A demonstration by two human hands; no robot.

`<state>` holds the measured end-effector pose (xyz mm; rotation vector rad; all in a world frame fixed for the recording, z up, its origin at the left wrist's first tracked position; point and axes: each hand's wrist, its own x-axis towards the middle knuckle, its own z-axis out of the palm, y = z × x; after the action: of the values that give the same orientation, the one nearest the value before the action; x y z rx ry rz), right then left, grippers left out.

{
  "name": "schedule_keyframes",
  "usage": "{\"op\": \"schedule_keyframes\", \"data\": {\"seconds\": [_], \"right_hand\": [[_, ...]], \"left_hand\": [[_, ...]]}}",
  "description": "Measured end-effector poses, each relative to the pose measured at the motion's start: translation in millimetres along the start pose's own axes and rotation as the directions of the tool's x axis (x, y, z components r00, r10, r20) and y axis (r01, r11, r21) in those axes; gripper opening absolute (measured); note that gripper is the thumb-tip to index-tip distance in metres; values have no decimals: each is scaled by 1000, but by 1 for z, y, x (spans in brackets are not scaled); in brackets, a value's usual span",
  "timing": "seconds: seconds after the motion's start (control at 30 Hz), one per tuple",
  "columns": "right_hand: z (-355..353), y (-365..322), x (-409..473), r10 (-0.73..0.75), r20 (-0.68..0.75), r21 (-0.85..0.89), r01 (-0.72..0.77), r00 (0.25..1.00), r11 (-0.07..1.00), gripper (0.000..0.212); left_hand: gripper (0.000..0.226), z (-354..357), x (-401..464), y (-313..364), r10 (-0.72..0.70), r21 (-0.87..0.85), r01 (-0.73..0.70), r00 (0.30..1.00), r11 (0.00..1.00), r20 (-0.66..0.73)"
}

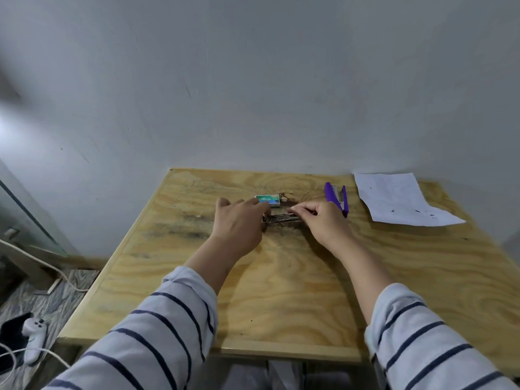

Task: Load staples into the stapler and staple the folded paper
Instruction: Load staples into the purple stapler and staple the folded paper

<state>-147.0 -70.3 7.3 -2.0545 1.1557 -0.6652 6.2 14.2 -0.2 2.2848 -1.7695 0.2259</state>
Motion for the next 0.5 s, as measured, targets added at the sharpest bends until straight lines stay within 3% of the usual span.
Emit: {"op": "schedule_keyframes", "data": {"seconds": [0.23, 0.33, 0.4, 0.5], "right_hand": [[4, 8, 8, -52, -28, -30, 51, 998, 998, 21], [-4, 10, 22, -114, -247, -133, 82, 962, 988, 17], [-12, 13, 30, -73, -374, -270, -33, 925, 962, 19], [-16, 18, 38, 113, -366, -398, -265, 924, 878, 38]], "left_hand": [[27, 18, -11, -8, -44, -188, 22, 993, 982, -113], [24, 19, -12, -7, -44, -214, 15, 991, 977, -130], [22, 19, -12, -8, -41, -233, 6, 988, 973, -146], [18, 19, -13, -8, -35, -250, -6, 987, 968, -159]]}}
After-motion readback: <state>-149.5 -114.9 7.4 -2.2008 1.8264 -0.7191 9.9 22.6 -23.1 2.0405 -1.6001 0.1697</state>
